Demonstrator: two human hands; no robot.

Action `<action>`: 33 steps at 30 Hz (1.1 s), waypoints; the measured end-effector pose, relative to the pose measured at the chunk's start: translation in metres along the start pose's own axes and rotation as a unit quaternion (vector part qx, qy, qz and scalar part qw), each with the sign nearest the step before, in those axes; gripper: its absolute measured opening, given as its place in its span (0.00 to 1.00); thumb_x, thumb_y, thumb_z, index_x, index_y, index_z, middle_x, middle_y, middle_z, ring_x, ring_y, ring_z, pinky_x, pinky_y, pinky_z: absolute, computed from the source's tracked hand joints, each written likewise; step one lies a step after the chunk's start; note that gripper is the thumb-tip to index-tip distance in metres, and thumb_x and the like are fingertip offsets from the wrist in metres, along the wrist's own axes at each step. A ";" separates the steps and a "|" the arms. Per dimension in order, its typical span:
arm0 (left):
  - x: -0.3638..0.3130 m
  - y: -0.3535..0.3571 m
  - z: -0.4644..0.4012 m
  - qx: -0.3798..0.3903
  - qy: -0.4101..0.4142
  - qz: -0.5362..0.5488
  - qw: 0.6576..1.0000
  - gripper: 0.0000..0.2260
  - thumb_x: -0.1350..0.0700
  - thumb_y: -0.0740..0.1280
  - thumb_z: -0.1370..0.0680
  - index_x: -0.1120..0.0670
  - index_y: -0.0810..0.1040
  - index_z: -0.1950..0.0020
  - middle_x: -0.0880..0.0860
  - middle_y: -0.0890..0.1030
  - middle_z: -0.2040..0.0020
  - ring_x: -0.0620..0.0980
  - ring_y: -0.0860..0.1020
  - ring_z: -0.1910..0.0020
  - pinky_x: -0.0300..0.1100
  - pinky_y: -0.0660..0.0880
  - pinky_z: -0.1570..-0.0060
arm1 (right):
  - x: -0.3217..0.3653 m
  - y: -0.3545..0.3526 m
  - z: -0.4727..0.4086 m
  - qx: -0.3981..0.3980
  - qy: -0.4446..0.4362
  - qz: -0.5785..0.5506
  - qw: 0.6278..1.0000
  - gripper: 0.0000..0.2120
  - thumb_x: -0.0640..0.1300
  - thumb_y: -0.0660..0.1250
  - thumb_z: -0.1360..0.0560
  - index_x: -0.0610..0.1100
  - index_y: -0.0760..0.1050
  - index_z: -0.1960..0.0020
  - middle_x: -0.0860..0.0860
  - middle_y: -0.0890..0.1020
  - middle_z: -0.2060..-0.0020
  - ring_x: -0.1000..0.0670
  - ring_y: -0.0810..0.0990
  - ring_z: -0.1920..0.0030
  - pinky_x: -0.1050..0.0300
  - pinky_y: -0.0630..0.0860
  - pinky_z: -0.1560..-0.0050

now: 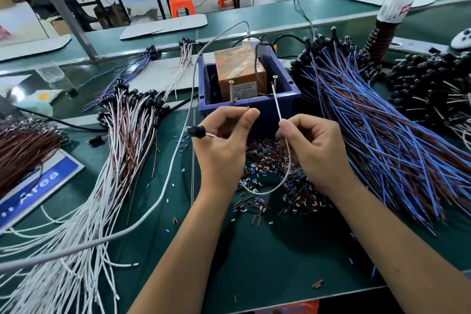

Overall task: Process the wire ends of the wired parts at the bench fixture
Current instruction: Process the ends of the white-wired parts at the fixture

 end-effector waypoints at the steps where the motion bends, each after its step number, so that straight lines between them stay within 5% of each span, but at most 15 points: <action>1: -0.001 -0.001 0.000 -0.027 0.004 -0.006 1.000 0.03 0.62 0.75 0.23 0.55 0.84 0.55 0.56 0.87 0.58 0.56 0.85 0.60 0.41 0.78 0.53 | -0.001 -0.001 0.000 -0.007 0.002 -0.002 1.000 0.14 0.45 0.68 0.17 0.44 0.81 0.60 0.49 0.77 0.73 0.54 0.69 0.76 0.60 0.66 0.74; 9: -0.006 -0.011 -0.006 -0.099 0.014 -0.051 0.994 0.10 0.61 0.74 0.21 0.56 0.72 0.54 0.53 0.86 0.64 0.49 0.86 0.61 0.35 0.78 0.56 | -0.005 -0.001 0.000 -0.023 0.019 -0.021 0.999 0.15 0.48 0.67 0.18 0.42 0.81 0.61 0.43 0.74 0.74 0.53 0.67 0.77 0.61 0.63 0.75; 14: -0.007 -0.013 -0.007 -0.137 0.029 -0.110 0.984 0.09 0.60 0.74 0.21 0.51 0.75 0.54 0.49 0.86 0.62 0.47 0.86 0.59 0.37 0.78 0.57 | -0.004 -0.001 0.002 -0.022 0.017 -0.019 0.999 0.16 0.49 0.67 0.19 0.42 0.80 0.62 0.38 0.72 0.74 0.51 0.66 0.78 0.60 0.62 0.76; 20: -0.007 -0.011 -0.005 -0.123 0.038 -0.136 0.982 0.01 0.63 0.72 0.21 0.58 0.81 0.51 0.48 0.87 0.60 0.46 0.86 0.58 0.40 0.81 0.54 | -0.005 -0.002 0.002 -0.027 0.023 -0.022 0.999 0.15 0.44 0.67 0.17 0.41 0.80 0.62 0.47 0.73 0.76 0.52 0.67 0.78 0.60 0.63 0.76; 33: -0.013 0.000 -0.009 -0.169 0.003 -0.193 0.967 0.05 0.59 0.74 0.22 0.57 0.83 0.58 0.46 0.85 0.66 0.43 0.84 0.65 0.41 0.81 0.59 | 0.002 -0.001 0.003 -0.040 -0.002 0.007 0.999 0.16 0.43 0.66 0.20 0.40 0.77 0.66 0.53 0.71 0.77 0.55 0.66 0.77 0.60 0.63 0.74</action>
Point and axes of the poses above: each hand's wrist, its own z-axis away from the middle knuckle, its own y-axis out of the palm, x = y × z, the point moved 3 cm from there along -z, towards the middle knuckle
